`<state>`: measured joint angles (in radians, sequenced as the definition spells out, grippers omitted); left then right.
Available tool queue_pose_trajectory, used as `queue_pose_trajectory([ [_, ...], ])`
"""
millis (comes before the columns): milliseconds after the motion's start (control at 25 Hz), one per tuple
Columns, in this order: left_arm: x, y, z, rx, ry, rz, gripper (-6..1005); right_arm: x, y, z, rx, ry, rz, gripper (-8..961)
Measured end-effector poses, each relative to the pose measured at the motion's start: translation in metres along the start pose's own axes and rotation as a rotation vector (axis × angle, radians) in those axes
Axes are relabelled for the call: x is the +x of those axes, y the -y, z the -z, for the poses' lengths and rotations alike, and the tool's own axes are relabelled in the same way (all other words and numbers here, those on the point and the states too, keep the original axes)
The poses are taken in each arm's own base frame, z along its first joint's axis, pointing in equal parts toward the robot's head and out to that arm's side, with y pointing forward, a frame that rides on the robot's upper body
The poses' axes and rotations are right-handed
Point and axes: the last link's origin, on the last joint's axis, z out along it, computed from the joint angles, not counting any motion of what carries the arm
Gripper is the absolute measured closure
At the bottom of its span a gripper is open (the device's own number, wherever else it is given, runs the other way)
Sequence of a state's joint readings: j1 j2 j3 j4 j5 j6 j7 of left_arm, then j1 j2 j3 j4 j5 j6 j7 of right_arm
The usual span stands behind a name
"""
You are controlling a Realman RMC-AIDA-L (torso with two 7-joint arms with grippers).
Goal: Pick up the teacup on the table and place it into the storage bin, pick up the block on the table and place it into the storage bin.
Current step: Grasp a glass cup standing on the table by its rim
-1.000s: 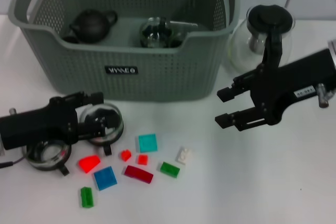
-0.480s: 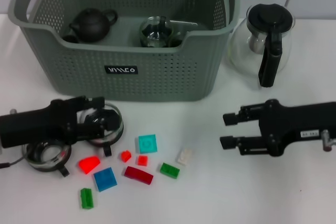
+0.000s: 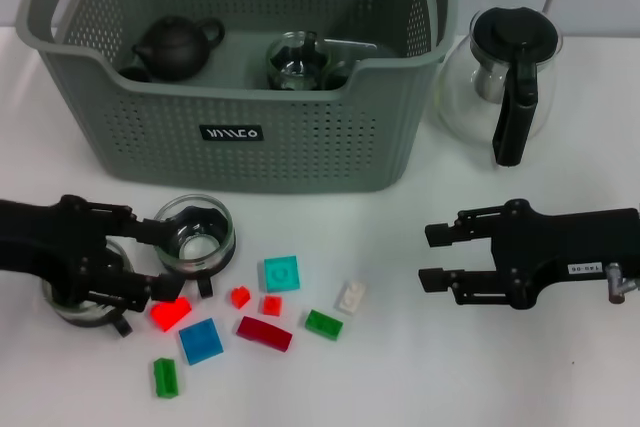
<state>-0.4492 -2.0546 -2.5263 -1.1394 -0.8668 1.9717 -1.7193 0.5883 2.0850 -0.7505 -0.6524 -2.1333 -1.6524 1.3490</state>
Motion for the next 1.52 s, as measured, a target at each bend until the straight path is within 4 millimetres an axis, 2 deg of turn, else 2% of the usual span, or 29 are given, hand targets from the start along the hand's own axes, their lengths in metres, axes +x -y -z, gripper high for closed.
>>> queue_pose_trajectory([
  [160,0.029,0.005,-0.009,-0.002,0.201,-0.074,174,0.001,0.0,-0.002,0.005,0.002,-0.005,361],
  [360,0.06,0.009,-0.033,0.002,0.405,-0.165,173,0.001,0.001,-0.002,0.012,0.001,-0.013,361],
  [520,0.08,0.009,-0.05,0.051,0.523,-0.217,174,0.002,0.001,-0.002,0.019,0.011,-0.028,361],
  [680,0.093,0.004,-0.072,0.114,0.571,-0.244,175,0.003,0.002,-0.002,0.023,0.02,-0.035,361],
  [960,0.097,0.004,-0.106,0.246,0.636,-0.159,176,0.002,0.003,0.003,0.038,0.038,-0.042,361],
  [1520,0.085,0.016,-0.126,0.359,0.651,-0.026,279,0.002,0.002,0.004,0.028,0.04,-0.043,361],
])
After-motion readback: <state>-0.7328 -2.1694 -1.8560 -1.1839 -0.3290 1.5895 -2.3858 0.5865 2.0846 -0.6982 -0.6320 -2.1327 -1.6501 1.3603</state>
